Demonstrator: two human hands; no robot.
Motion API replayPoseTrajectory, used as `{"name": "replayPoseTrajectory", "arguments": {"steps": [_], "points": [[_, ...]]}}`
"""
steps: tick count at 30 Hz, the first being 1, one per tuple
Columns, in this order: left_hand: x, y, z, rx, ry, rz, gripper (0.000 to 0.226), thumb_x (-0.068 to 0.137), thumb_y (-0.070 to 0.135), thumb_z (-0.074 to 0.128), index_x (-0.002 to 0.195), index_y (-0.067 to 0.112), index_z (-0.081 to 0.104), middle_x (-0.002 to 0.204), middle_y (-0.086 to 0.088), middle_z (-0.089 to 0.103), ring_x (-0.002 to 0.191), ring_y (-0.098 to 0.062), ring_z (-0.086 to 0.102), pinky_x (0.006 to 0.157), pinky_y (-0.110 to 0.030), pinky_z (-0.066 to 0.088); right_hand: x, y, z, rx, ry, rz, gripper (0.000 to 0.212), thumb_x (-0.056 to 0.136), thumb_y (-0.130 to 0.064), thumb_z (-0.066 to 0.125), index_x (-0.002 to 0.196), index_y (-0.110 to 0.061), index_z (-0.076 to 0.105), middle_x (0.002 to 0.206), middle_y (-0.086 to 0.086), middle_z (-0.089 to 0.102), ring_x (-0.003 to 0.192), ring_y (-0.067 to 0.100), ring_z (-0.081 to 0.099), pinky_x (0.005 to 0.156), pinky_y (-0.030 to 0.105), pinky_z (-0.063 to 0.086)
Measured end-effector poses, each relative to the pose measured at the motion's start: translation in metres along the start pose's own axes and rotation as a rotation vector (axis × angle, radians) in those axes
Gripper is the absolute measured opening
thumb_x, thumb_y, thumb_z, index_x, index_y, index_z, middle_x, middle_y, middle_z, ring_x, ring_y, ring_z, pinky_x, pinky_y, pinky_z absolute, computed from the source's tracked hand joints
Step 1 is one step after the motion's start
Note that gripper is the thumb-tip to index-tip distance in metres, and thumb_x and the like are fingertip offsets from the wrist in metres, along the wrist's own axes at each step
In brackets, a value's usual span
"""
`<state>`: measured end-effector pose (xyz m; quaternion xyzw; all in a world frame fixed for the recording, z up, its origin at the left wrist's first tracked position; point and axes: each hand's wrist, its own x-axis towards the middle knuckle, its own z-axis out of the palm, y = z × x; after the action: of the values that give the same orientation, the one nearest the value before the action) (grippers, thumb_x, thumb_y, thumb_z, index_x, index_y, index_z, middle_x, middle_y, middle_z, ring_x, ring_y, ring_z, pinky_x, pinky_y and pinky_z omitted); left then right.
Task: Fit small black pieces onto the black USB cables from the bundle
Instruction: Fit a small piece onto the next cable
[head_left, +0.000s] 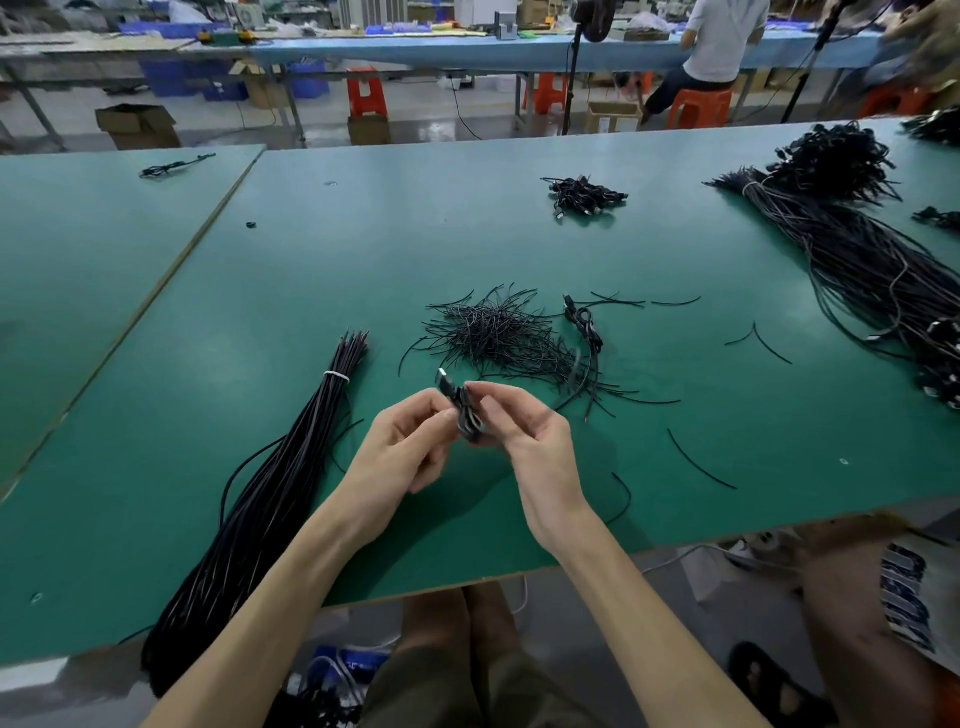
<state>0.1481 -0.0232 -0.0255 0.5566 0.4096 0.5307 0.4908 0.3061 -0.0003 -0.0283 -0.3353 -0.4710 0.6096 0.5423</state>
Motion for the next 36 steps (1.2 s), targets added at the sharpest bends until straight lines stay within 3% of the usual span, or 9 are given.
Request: {"name": "replayPoseTrajectory", "arguments": {"steps": [5,8,11,17,20,23,29,33,36], "points": [[-0.001,0.0,0.004,0.031,-0.014,-0.004,0.022,0.099,0.032,0.061,0.083,0.018,0.059,0.062,0.001,0.045,0.042,-0.015,0.027,0.04,-0.016,0.027,-0.003,-0.007,0.0,0.057,-0.015,0.026,0.029,0.097,-0.032,0.065,0.112,-0.01,0.077,0.116,0.012,0.076,0.117,0.028,0.068,0.106,0.047,0.051],[0.0,-0.002,0.003,0.029,-0.007,-0.026,0.025,0.1,0.031,0.06,0.083,0.013,0.058,0.062,-0.004,0.039,0.043,-0.015,0.026,0.038,-0.017,0.025,-0.004,-0.011,0.0,0.165,-0.083,0.06,0.029,0.087,-0.03,0.073,0.111,-0.013,0.077,0.115,0.011,0.075,0.111,0.023,0.069,0.103,0.036,0.052],[0.0,-0.005,0.003,0.038,0.036,-0.041,0.019,0.1,0.029,0.059,0.088,0.015,0.064,0.059,-0.002,0.037,0.043,-0.012,0.026,0.037,-0.016,0.025,-0.007,-0.009,0.0,0.181,-0.175,0.075,0.032,0.086,-0.017,0.08,0.117,-0.014,0.074,0.118,0.012,0.074,0.115,0.022,0.067,0.103,0.031,0.052],[0.001,-0.003,0.003,0.04,0.15,-0.058,0.023,0.102,0.019,0.057,0.084,0.005,0.054,0.06,0.003,0.04,0.047,-0.01,0.026,0.041,-0.014,0.025,-0.012,-0.004,0.004,-0.168,-0.171,-0.131,0.031,0.088,0.009,0.07,0.102,-0.019,0.073,0.117,-0.002,0.074,0.122,0.016,0.061,0.104,0.023,0.045],[0.001,0.0,0.003,0.046,0.245,-0.065,0.025,0.105,0.017,0.057,0.081,0.009,0.053,0.062,0.002,0.04,0.052,-0.009,0.029,0.044,-0.015,0.027,-0.013,-0.002,0.004,-0.448,-0.037,-0.162,0.027,0.09,-0.004,0.075,0.096,-0.031,0.077,0.127,-0.01,0.059,0.13,0.009,0.046,0.112,0.025,0.035],[0.002,0.002,0.002,0.074,0.304,-0.037,0.028,0.106,0.017,0.055,0.086,-0.001,0.047,0.06,0.0,0.036,0.049,-0.008,0.029,0.043,-0.016,0.027,-0.015,-0.003,0.005,-0.543,-0.003,-0.159,0.019,0.094,-0.019,0.073,0.095,-0.037,0.078,0.113,-0.008,0.058,0.121,0.01,0.044,0.1,0.021,0.036],[0.002,0.005,0.0,0.094,0.322,0.011,0.027,0.106,0.018,0.056,0.086,0.0,0.048,0.068,-0.011,0.036,0.053,-0.012,0.03,0.047,-0.017,0.032,-0.015,0.0,0.01,-0.622,-0.027,-0.095,0.016,0.1,-0.027,0.063,0.098,-0.026,0.079,0.092,-0.016,0.072,0.106,0.006,0.053,0.09,0.021,0.042],[0.001,0.004,0.003,0.135,0.242,0.052,0.023,0.103,0.018,0.057,0.081,0.009,0.053,0.06,0.005,0.044,0.052,-0.01,0.032,0.051,-0.019,0.032,-0.014,0.004,0.011,-0.72,-0.061,-0.086,0.022,0.103,-0.036,0.06,0.109,-0.023,0.075,0.1,-0.013,0.07,0.107,0.009,0.054,0.095,0.029,0.046],[-0.001,0.006,0.005,0.182,0.181,0.079,0.021,0.1,0.02,0.056,0.081,0.015,0.056,0.06,0.007,0.047,0.052,-0.012,0.031,0.05,-0.024,0.028,-0.012,0.005,0.009,-0.726,-0.092,-0.108,0.022,0.105,-0.028,0.056,0.115,-0.021,0.074,0.105,-0.01,0.069,0.109,0.01,0.053,0.094,0.026,0.045]]}}
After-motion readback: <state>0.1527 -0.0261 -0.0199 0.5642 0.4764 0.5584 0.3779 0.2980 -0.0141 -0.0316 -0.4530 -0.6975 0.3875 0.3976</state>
